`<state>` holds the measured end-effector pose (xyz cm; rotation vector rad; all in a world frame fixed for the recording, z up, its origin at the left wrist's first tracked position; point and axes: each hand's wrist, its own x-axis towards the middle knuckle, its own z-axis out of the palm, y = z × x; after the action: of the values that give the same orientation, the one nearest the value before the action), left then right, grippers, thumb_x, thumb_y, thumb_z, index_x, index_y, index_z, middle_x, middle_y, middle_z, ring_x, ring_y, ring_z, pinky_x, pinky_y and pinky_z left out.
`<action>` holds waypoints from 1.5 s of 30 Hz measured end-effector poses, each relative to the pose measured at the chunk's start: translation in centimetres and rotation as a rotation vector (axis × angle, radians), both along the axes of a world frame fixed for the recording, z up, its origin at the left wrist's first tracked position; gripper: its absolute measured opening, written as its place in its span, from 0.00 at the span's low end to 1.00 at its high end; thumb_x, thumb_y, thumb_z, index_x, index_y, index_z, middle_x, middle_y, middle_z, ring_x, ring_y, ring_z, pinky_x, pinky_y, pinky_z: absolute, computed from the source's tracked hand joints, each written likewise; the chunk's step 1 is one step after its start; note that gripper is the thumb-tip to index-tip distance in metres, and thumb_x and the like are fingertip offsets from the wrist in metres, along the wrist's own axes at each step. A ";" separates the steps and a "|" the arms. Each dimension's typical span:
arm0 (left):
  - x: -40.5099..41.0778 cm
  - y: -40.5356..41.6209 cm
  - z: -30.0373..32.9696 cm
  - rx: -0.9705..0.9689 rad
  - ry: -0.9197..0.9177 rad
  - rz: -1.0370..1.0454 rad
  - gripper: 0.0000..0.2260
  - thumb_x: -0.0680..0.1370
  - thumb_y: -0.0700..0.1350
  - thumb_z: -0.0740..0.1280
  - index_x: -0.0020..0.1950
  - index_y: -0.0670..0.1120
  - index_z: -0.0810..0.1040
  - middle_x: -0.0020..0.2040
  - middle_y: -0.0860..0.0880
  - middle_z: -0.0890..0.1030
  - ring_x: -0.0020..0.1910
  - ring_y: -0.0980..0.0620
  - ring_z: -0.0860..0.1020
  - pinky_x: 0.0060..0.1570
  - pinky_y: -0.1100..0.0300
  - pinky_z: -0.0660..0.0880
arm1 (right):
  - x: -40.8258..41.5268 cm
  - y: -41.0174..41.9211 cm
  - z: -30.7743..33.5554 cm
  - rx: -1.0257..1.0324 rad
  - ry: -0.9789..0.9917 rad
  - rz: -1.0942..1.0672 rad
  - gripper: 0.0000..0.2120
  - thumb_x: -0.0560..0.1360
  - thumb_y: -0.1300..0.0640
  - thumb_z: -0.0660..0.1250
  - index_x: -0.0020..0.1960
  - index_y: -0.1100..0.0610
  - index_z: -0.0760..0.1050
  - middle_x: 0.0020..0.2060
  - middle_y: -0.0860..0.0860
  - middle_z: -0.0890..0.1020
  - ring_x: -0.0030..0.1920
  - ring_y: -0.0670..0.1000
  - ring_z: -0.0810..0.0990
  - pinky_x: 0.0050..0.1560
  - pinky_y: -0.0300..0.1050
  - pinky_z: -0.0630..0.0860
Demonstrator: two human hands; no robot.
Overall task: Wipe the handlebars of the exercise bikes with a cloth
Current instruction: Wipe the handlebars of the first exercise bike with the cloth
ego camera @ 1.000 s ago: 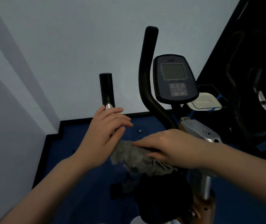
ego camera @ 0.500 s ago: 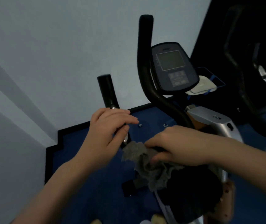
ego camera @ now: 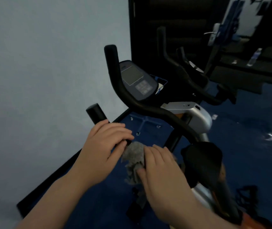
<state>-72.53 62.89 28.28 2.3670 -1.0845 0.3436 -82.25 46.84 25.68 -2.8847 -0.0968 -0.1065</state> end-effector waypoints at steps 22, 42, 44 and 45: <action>1.2 1.0 0.6 -0.529 0.184 0.262 0.21 0.78 0.43 0.59 0.71 0.57 0.68 0.71 0.61 0.70 0.71 0.62 0.65 0.70 0.69 0.60 | 4.5 2.4 1.1 0.166 -0.300 -0.151 0.16 0.77 0.45 0.54 0.55 0.50 0.77 0.31 0.46 0.79 0.25 0.47 0.76 0.21 0.41 0.69; 2.4 4.4 1.8 -0.686 0.397 0.116 0.19 0.80 0.51 0.56 0.71 0.55 0.69 0.68 0.66 0.73 0.68 0.67 0.69 0.61 0.76 0.65 | 13.4 8.6 5.8 0.616 -0.312 -0.068 0.17 0.79 0.44 0.47 0.45 0.47 0.72 0.38 0.46 0.78 0.38 0.46 0.77 0.36 0.48 0.72; 2.9 5.1 2.1 -0.662 0.365 0.081 0.18 0.81 0.51 0.56 0.70 0.52 0.72 0.67 0.64 0.75 0.68 0.65 0.70 0.62 0.75 0.66 | 12.0 7.9 4.7 0.426 -0.394 0.003 0.17 0.79 0.41 0.44 0.52 0.46 0.69 0.41 0.44 0.75 0.38 0.46 0.75 0.34 0.47 0.73; 3.1 5.3 2.4 -0.645 0.348 0.052 0.19 0.81 0.52 0.56 0.70 0.51 0.72 0.66 0.63 0.75 0.67 0.64 0.71 0.62 0.74 0.67 | 11.5 7.5 4.4 0.354 -0.411 0.008 0.16 0.79 0.41 0.44 0.54 0.45 0.66 0.42 0.44 0.74 0.38 0.47 0.75 0.32 0.47 0.73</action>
<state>-69.40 68.22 30.65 1.7895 -0.6255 0.2388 -70.76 54.34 30.13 -2.4699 -0.1474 -0.6457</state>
